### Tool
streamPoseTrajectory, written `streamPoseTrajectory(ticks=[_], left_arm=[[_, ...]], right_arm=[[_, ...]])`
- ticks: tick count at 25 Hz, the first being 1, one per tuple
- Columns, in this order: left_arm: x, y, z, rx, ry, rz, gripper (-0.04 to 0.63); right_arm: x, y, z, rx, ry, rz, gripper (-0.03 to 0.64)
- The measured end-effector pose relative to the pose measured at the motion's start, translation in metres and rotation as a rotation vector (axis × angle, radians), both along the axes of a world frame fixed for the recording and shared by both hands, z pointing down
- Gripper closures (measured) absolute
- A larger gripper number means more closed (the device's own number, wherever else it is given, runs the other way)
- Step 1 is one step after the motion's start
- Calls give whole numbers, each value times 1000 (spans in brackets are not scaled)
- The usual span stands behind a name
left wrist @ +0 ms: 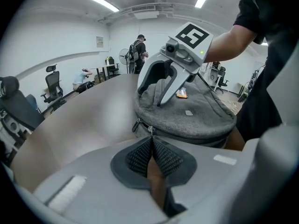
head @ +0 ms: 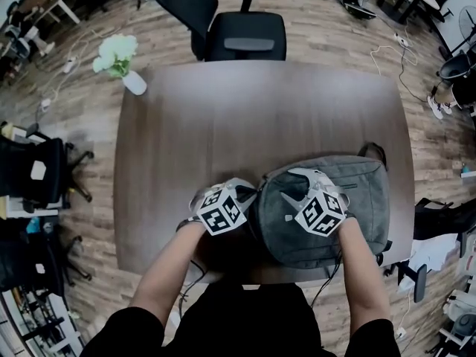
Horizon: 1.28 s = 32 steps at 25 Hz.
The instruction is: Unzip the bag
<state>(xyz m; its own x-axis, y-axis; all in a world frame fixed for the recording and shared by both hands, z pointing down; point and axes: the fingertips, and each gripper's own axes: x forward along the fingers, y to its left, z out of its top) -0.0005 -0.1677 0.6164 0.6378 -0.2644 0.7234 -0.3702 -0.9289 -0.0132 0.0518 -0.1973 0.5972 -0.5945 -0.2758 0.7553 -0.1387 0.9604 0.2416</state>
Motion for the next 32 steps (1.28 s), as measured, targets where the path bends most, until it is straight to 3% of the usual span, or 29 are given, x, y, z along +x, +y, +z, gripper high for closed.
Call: streamPoseTrajectory(ticks=[5,7,10,15,24,32], left_arm=[[-1,2,0,-5,8,15,571],[0,3,1,-9,-2,41,571],[0,4,2,-9,-34,103,571],[-3,11,2,-30,-71,177,571],[-12,31,1,-76,-57,150,569],[-7,74,2,-85,-58,180,569]], right_arm=[[-1,-16,11,-29,93,-97,371],[-1,-23,15,-73,91,-88,395],[-2,-31,21,-139,74,-63,370],[-4,-35,24,-129,75,-35,377],[1,-54,23,-118,21,99,390],[5,-83,26,-143,-33,296,397]])
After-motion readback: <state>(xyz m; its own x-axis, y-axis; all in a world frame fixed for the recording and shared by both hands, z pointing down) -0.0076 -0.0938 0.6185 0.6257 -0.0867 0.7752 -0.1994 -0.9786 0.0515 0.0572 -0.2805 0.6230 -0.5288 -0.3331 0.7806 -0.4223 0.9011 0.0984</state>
